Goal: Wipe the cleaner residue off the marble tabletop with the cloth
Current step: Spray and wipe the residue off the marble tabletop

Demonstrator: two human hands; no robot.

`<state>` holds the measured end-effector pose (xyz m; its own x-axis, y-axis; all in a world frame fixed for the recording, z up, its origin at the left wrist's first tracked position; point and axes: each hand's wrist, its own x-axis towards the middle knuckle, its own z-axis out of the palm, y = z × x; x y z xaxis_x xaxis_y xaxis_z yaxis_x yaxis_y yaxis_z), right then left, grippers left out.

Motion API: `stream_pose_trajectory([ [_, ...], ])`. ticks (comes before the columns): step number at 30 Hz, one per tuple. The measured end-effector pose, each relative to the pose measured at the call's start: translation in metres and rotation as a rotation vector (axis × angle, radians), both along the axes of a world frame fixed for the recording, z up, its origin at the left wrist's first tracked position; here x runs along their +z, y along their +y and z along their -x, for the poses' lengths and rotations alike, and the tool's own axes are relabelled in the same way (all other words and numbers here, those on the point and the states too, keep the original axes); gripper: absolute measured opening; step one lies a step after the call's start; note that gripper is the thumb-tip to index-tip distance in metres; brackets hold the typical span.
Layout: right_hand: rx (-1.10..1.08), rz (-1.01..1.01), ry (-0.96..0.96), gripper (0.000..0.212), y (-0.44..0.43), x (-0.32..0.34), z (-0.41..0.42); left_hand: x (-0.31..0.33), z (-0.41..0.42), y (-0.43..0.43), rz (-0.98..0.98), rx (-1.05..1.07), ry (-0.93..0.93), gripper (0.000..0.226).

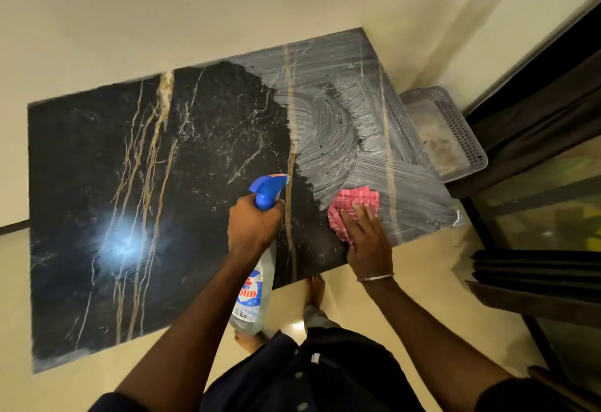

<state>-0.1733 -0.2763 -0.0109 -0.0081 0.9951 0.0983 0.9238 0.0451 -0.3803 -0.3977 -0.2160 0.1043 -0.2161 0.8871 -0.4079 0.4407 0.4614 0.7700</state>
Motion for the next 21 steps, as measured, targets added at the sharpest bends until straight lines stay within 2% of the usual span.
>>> stream_pose_trajectory([
  [3,-0.031,0.052,0.030,0.067,0.003,0.001,0.035,0.000,-0.007,0.005,0.002,0.035,0.032,0.011],
  [5,0.160,0.029,0.034,0.079,0.009,0.003,0.059,0.000,-0.011,0.007,0.004,0.056,0.052,0.013],
  [8,0.449,0.057,-0.068,0.085,0.018,0.004,0.080,0.002,-0.015,0.009,0.011,0.105,0.064,0.016],
  [11,0.543,0.130,-0.121,0.089,0.030,0.001,0.063,0.003,-0.013,0.011,0.019,0.161,0.072,0.017],
  [13,0.457,0.145,-0.139,0.086,0.040,0.003,0.036,0.004,-0.010,0.012,0.016,0.169,0.082,0.018],
  [16,0.214,0.158,-0.158,0.073,0.063,0.013,-0.013,0.006,-0.005,0.013,0.006,0.152,0.077,0.015],
  [19,0.175,0.154,-0.228,0.074,0.081,0.016,-0.040,0.008,0.000,0.017,-0.005,0.150,0.073,0.013],
  [21,0.117,0.173,-0.181,0.077,0.084,0.011,-0.030,0.009,0.004,0.021,-0.012,0.163,0.081,0.015],
])
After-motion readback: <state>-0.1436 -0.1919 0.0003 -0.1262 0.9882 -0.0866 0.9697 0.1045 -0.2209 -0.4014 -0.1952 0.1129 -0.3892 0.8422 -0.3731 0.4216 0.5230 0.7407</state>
